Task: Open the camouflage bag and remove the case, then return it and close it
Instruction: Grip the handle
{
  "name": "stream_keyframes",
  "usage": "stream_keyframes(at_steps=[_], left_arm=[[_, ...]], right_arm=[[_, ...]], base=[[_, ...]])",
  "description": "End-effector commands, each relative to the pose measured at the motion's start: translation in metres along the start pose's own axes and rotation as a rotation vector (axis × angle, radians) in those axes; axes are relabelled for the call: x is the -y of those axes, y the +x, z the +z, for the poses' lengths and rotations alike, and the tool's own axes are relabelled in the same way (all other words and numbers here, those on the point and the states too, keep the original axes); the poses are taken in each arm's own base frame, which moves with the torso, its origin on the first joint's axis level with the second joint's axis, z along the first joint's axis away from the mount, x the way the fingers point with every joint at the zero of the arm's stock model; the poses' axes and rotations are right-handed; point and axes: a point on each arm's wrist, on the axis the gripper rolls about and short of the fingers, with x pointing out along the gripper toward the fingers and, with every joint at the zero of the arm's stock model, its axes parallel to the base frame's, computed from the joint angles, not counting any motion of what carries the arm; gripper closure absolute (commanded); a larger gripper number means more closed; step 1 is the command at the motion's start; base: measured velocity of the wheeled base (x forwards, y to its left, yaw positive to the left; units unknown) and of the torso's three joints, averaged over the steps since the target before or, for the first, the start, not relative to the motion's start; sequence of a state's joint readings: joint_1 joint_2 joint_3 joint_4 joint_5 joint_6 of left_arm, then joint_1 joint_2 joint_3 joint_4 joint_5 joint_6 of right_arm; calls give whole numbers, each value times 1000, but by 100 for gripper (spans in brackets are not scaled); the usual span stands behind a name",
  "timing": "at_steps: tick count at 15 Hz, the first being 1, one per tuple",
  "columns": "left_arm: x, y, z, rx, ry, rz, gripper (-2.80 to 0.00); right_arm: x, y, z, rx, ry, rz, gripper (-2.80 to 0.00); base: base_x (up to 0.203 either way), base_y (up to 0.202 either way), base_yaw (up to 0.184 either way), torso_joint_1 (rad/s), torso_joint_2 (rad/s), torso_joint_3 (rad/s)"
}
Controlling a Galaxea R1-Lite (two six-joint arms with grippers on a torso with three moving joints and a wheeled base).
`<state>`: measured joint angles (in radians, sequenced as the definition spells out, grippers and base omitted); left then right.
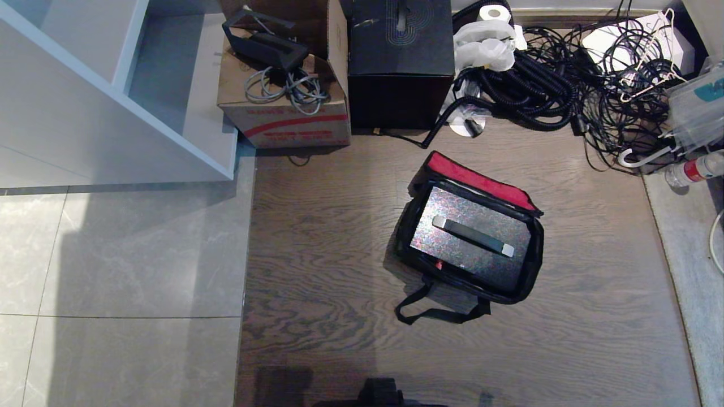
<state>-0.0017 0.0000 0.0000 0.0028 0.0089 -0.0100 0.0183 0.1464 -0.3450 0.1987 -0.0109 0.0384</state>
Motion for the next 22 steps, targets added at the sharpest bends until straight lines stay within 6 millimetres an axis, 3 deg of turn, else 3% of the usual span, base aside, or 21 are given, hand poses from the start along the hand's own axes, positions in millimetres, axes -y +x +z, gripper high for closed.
stream_keyframes(at_steps=[1,4,6,8,10,13,14,16,18,20,22], left_arm=[[0,0,0,0,-1,0,0],[0,0,0,0,-1,0,0],[0,0,0,0,-1,0,0],[0,0,0,0,-1,0,0],[0,0,0,0,-1,0,0],[0,0,0,0,-1,0,0],[0,0,0,0,-1,0,0],[0,0,0,0,-1,0,0],[0,0,0,0,-1,0,0],[0,0,0,0,-1,0,0],[0,0,0,0,-1,0,0]], right_arm=[[-2,34,29,-349,41,18,0],[-11,117,47,-627,50,58,0],[-22,186,43,-712,43,78,0],[-34,249,23,-756,32,97,0],[-50,306,-13,-776,14,131,0],[-79,363,-66,-769,-18,195,0],[-88,379,-75,-742,-28,217,-280],[-104,402,-76,-665,-104,287,-280],[-107,401,-70,-618,-235,349,-280],[-107,393,-51,-559,-331,387,-280],[-107,393,-51,-512,-502,427,-280]], base=[[0,0,0,0,0,0],[0,0,0,0,0,0],[0,0,0,0,0,0],[0,0,0,0,0,0],[0,0,0,0,0,0],[0,0,0,0,0,0],[0,0,0,0,0,0],[0,0,0,0,0,0],[0,0,0,0,0,0],[0,0,0,0,0,0],[0,0,0,0,0,0]])
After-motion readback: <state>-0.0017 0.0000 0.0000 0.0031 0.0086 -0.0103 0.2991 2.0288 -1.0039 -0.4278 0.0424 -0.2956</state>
